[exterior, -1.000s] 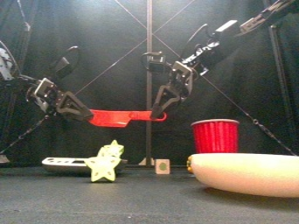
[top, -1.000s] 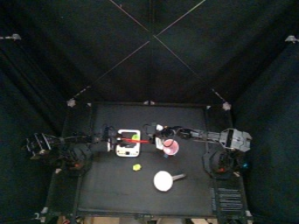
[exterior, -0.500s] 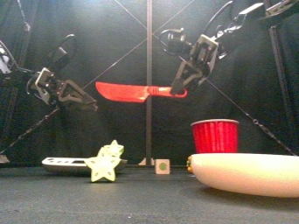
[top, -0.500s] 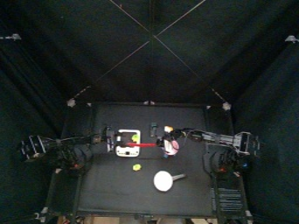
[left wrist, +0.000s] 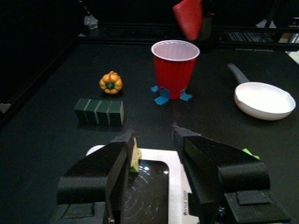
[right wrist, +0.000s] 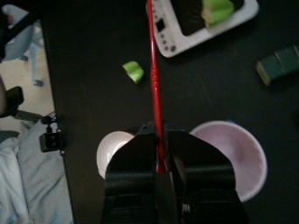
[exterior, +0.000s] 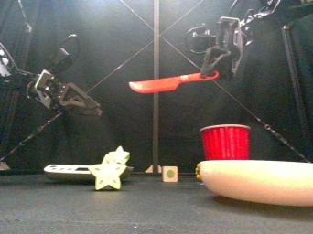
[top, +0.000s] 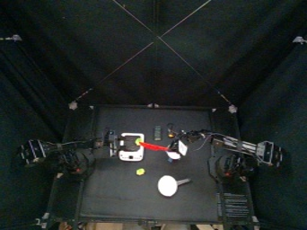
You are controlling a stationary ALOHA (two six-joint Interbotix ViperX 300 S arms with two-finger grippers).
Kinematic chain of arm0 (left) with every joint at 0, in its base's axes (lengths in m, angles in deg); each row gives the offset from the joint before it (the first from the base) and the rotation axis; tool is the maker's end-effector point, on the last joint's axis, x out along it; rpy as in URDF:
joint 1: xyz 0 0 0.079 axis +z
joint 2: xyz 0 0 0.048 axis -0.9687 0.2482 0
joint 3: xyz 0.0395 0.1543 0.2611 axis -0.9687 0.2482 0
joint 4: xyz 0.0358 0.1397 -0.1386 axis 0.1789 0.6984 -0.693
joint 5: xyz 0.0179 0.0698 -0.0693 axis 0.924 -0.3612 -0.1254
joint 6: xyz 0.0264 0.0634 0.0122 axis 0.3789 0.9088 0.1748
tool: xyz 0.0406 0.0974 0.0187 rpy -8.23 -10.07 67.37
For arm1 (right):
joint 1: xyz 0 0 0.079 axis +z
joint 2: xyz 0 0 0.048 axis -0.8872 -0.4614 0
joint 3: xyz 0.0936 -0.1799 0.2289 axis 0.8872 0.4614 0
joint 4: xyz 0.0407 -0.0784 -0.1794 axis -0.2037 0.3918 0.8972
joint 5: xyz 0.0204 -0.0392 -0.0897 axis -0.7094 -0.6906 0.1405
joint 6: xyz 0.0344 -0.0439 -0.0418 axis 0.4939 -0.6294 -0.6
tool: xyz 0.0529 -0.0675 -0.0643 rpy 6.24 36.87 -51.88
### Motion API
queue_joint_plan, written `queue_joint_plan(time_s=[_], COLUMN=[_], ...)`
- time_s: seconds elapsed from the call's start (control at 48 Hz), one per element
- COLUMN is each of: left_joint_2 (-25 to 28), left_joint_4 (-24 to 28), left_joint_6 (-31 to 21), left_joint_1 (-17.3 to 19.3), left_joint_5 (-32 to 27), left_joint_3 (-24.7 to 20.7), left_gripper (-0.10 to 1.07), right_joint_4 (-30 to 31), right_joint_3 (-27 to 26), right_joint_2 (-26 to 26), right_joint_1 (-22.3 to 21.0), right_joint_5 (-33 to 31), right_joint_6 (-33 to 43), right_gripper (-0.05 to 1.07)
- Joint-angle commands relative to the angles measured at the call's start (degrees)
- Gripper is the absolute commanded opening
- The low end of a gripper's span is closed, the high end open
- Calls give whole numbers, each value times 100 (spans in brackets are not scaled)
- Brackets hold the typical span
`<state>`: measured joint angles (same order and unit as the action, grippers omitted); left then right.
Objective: Put knife in cup
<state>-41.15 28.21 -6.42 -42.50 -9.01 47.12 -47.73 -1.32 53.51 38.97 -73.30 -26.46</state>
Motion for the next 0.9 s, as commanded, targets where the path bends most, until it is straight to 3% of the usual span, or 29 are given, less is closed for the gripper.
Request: queue_joint_plan(time_s=[0.0,0.188,0.354,0.5,0.875], left_joint_2=[-18,-18,-18,-18,-9], left_joint_4=[-35,-114,-132,-132,-132], left_joint_6=[18,18,18,18,18], left_joint_1=[9,9,9,9,-18], left_joint_5=[9,-35,-53,-62,-229], left_joint_3=[-62,-62,-62,-62,-18], left_gripper=[79,78,78,79,79], right_joint_4=[642,1266,1336,1380,1494], right_joint_3=[-167,-369,-404,-308,62], right_joint_2=[220,686,1213,1301,1055], right_joint_1=[26,97,79,35,18], right_joint_5=[-492,-1433,-2197,-2962,-3252], right_joint_6=[589,1371,1819,2057,2039], right_gripper=[34,34,34,34,34])
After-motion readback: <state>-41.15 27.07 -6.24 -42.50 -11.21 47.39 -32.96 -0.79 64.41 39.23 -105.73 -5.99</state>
